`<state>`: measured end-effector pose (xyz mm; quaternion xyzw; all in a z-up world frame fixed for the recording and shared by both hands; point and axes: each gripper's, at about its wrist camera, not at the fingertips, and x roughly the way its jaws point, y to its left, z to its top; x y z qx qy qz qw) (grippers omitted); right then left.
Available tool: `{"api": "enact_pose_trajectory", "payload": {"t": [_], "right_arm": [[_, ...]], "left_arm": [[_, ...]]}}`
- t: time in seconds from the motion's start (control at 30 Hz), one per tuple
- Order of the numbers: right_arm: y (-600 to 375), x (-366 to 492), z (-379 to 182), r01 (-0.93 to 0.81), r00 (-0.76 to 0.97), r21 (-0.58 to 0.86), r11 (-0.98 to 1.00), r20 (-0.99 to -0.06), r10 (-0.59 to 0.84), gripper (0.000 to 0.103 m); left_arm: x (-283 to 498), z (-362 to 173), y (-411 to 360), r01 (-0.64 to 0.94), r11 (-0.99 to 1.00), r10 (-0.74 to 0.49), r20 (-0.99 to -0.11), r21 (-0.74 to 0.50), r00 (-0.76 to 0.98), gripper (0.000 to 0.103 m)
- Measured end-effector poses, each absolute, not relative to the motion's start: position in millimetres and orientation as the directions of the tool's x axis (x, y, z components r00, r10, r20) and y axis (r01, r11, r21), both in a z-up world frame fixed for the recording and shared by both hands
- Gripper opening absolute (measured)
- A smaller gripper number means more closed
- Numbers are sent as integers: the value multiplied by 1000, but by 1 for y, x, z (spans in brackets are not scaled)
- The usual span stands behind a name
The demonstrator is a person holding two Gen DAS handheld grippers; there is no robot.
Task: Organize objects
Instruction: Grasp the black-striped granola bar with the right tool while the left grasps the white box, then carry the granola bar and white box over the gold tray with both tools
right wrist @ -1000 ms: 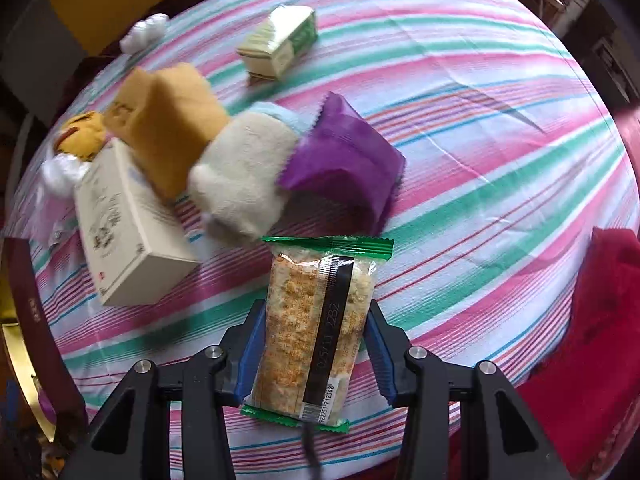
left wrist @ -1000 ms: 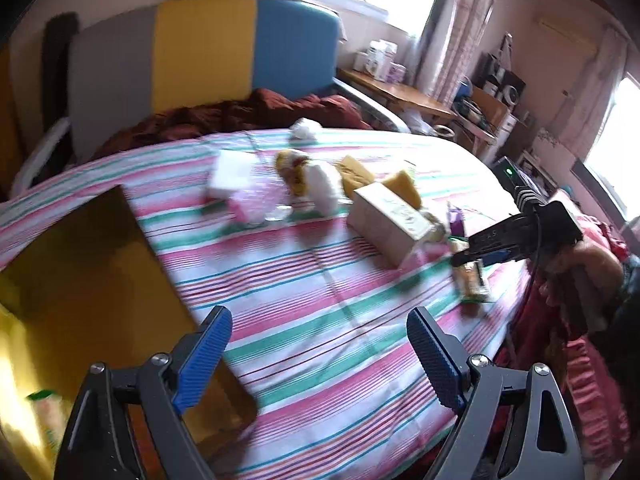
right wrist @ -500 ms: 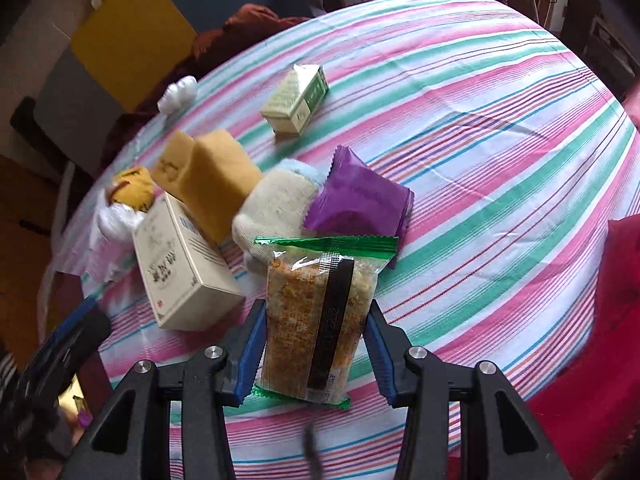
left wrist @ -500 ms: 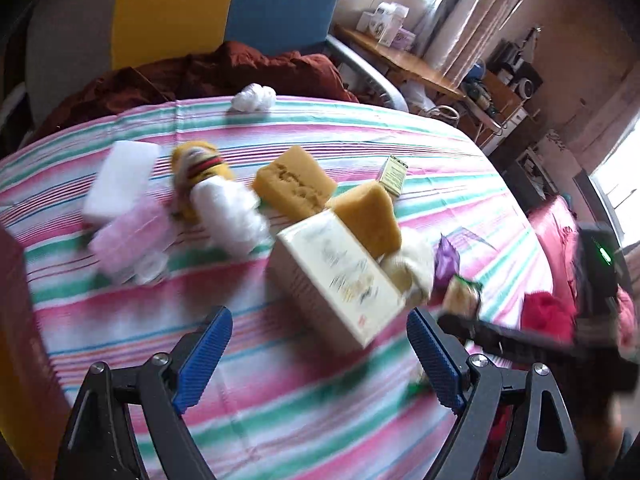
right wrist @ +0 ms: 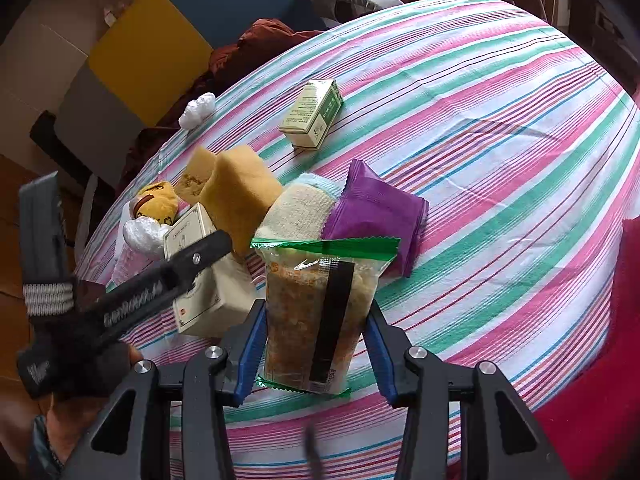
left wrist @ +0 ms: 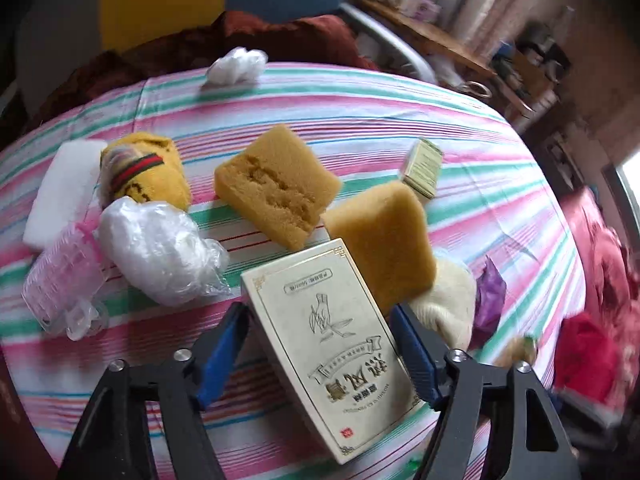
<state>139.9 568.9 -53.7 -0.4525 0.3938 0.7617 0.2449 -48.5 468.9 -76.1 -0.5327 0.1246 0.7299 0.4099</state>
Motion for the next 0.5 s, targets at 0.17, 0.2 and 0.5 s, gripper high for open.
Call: {"api": "enact_pose_trajectory", "payload": {"t": [0.17, 0.2, 0.5], "right_arm": [[563, 125, -60, -703, -445, 360, -613, -895, -16, 47], [561, 124, -61, -690, -436, 361, -628, -899, -38, 47], [531, 92, -74, -568, -269, 221, -793, -960, -75, 47]], "left_arm": [[-36, -67, 438, -802, -549, 489, -869, -235, -80, 57], [-33, -66, 430, -813, -533, 491, -868, -234, -71, 56], [-6, -63, 375, -834, -505, 501, -863, -223, -73, 57]]}}
